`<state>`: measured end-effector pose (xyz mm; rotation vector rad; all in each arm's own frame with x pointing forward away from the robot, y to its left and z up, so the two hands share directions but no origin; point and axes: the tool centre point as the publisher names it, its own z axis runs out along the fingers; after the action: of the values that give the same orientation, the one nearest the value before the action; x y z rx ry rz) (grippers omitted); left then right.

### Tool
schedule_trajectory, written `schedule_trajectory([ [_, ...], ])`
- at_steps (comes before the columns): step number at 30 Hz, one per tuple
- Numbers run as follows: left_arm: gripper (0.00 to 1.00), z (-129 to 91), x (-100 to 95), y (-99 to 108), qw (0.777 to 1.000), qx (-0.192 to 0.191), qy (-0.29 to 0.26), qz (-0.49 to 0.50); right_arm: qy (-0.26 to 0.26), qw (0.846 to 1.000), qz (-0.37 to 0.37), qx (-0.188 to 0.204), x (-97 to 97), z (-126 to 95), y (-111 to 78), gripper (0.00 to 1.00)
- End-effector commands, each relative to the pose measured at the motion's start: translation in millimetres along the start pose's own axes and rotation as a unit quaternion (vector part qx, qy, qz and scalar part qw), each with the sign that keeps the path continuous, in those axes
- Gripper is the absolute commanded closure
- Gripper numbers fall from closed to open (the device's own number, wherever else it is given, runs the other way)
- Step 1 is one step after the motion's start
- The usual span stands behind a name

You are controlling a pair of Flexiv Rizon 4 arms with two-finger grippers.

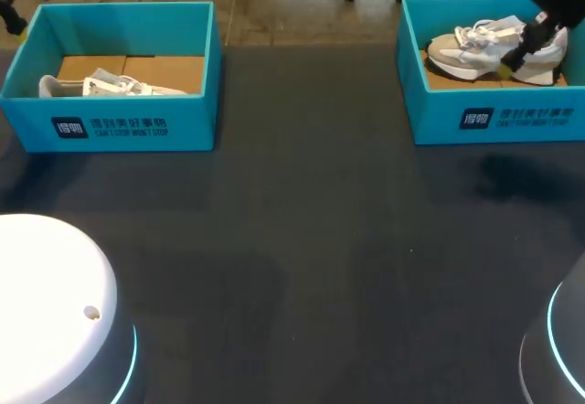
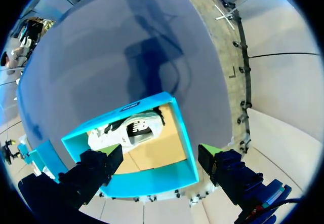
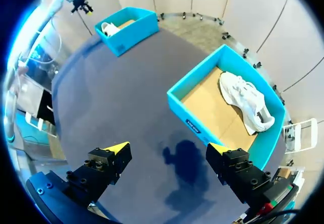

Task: Take the shoe out of the shoebox, open the shoe tongue, remove and reinsert the insole, then place the shoe into the shoebox

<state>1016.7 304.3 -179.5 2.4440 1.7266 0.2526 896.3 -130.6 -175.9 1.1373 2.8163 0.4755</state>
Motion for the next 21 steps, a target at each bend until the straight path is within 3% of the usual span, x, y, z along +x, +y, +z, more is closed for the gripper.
schedule_trajectory([
  [1,0.0,-0.3,0.2,-0.6,1.0,0.0,0.001,0.0,0.023,1.0,0.001,0.015,-10.5,-0.3,11.0,0.0],
  [9,0.0,-0.3,0.2,-0.6,1.0,0.0,0.001,0.0,0.023,1.0,0.001,0.015,-10.5,-0.3,11.0,0.0],
  [15,0.0,-0.3,0.2,-0.6,1.0,0.0,0.001,0.0,-0.064,0.985,0.149,-0.053,-52.4,11.6,8.6,0.0],
  [17,0.0,-0.3,0.2,-0.6,1.0,0.0,0.001,0.0,-0.08,0.98,0.174,-0.056,-62.7,14.1,9.2,0.0],
  [18,0.0,-0.3,0.2,-0.6,1.0,0.0,0.001,0.0,-0.093,0.968,0.22,-0.073,-76.0,15.4,10.9,0.0],
  [21,0.0,-0.3,0.2,-0.6,1.0,0.0,0.001,0.0,-0.114,0.955,0.263,-0.083,-94.7,20.0,16.9,0.0],
])
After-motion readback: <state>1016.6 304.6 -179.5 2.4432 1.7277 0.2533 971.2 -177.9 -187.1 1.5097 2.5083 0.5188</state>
